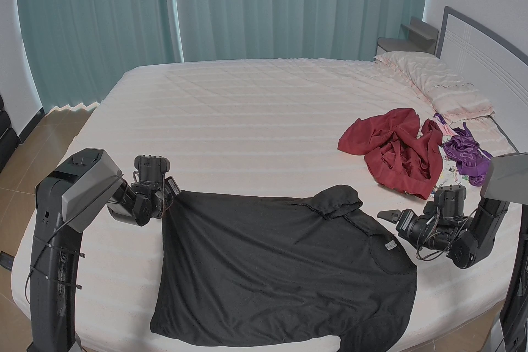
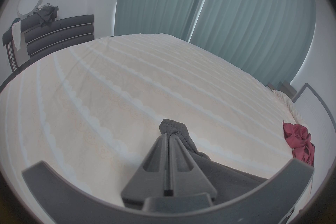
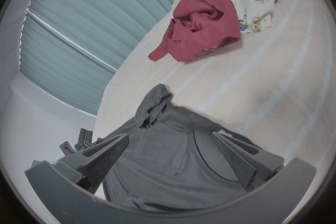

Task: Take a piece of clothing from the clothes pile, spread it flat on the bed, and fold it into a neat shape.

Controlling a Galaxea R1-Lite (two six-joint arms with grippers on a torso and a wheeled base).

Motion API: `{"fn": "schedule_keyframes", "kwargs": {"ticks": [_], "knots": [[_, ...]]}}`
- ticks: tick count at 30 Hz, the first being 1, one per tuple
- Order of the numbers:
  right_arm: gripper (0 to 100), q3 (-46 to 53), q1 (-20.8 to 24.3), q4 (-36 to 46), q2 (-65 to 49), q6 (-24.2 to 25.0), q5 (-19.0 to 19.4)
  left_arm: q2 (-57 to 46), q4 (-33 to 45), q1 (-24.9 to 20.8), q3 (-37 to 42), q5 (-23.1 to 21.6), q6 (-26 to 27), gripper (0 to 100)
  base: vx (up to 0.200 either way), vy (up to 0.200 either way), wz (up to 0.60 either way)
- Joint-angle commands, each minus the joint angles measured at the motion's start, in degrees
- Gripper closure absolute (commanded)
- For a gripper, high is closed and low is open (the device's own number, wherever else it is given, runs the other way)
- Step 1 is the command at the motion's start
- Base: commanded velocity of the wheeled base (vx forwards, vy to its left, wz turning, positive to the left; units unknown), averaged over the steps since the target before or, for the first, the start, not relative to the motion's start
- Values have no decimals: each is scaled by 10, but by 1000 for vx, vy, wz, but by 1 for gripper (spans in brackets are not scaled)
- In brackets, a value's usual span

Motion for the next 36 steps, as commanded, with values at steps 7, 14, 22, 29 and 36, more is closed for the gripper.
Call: {"fn": "schedule_keyframes", "kwargs": {"ticks": [7,14,22,29,36], "knots": [[0,-208,30,158,37,5,-21,2,-2,-10,4,8,5,100,0,0,0],[0,-349,105,308,85,80,-51,3,-1,-14,5,26,4,100,0,0,0],[0,-420,149,351,152,74,-113,6,3,-14,12,25,4,100,0,0,0],[0,-451,143,392,157,70,-126,6,11,-14,11,23,4,0,0,0,0],[0,-485,144,395,175,70,-125,2,5,-13,14,25,2,0,0,0,0]]}}
